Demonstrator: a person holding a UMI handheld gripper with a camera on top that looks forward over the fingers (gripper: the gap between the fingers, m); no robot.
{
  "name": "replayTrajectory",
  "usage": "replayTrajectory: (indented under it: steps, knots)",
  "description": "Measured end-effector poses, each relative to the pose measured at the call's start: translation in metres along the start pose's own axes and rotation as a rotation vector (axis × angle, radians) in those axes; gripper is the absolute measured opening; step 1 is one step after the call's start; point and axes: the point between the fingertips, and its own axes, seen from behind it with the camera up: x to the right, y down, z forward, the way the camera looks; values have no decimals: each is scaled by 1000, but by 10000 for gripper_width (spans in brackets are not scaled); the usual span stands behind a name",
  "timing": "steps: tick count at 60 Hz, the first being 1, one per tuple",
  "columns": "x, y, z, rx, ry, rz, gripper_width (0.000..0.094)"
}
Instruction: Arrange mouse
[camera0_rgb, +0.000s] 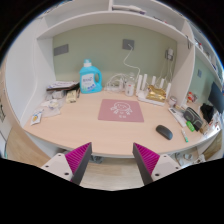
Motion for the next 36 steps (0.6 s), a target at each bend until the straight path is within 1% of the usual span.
replayTrajectory:
  steps: [5,11,20,24,28,36]
  knots:
    - [61,32,14,-41,62,27,844]
    - [134,57,34,-61,137,53,845]
    - [231,65,82,-27,216,36,846]
    - [261,63,109,-10,224,36,843]
    - [279,62,137,-12,200,49,843]
    - [303,45,178,16,176,39,845]
